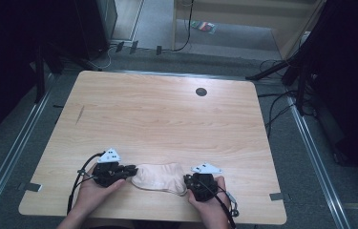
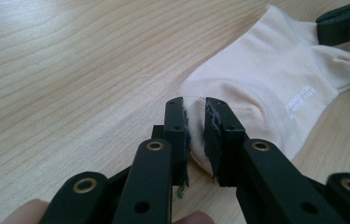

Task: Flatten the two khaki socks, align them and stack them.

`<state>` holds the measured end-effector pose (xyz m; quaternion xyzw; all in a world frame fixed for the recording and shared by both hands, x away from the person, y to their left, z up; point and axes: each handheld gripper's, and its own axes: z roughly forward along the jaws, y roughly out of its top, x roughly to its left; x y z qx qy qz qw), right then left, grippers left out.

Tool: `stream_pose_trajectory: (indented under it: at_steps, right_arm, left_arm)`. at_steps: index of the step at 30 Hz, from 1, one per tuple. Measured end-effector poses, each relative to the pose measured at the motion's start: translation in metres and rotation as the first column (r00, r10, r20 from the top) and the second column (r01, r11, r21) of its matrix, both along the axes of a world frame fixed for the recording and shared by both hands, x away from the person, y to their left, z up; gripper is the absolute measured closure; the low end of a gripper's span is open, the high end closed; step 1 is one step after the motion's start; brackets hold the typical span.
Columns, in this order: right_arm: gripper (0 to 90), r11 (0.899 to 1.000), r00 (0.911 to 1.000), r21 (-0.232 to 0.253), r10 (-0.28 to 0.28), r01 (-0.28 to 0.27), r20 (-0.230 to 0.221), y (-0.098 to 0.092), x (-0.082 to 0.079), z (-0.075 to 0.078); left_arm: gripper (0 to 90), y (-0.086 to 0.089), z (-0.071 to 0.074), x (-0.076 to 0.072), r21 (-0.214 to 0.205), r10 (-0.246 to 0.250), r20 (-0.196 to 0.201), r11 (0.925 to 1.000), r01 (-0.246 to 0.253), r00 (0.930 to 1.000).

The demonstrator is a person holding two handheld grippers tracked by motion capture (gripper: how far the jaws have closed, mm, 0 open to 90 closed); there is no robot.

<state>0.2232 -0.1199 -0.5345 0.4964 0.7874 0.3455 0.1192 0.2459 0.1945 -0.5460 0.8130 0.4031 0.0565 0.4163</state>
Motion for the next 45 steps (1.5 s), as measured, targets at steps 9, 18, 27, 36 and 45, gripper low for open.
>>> stream_pose_trajectory:
  at_steps: [9, 18, 27, 36, 45]
  right_arm:
    - [85.3, 1.0, 0.9977, -0.02, 0.008, -0.007, 0.068, 0.005, 0.015, -0.005]
    - [54.9, 0.999, 0.9887, 0.01, 0.035, -0.037, 0.146, 0.004, 0.021, -0.007]
    - [4.3, 0.998, 0.9702, 0.06, -0.027, 0.013, 0.241, -0.011, 0.02, 0.011]
    - [0.0, 0.997, 0.9535, 0.06, -0.055, 0.039, 0.296, -0.031, 0.02, 0.022]
    - [0.0, 0.994, 0.9485, 0.058, -0.109, 0.096, 0.298, -0.06, 0.023, 0.021]
  left_arm:
    - [75.7, 0.004, -0.003, -0.001, -0.001, 0.023, 0.006, 0.9997, -0.023, 0.9997]
    - [53.7, 0.013, -0.002, -0.003, -0.107, 0.064, 0.067, 0.9926, -0.057, 0.9957]
    - [0.0, 0.038, 0.01, -0.004, -0.221, 0.199, 0.079, 0.9589, -0.178, 0.9767]
    - [0.0, 0.076, 0.017, -0.009, -0.238, 0.313, 0.141, 0.9318, -0.274, 0.9394]
    - [0.0, 0.109, 0.012, -0.015, -0.213, 0.401, 0.14, 0.9053, -0.368, 0.9054]
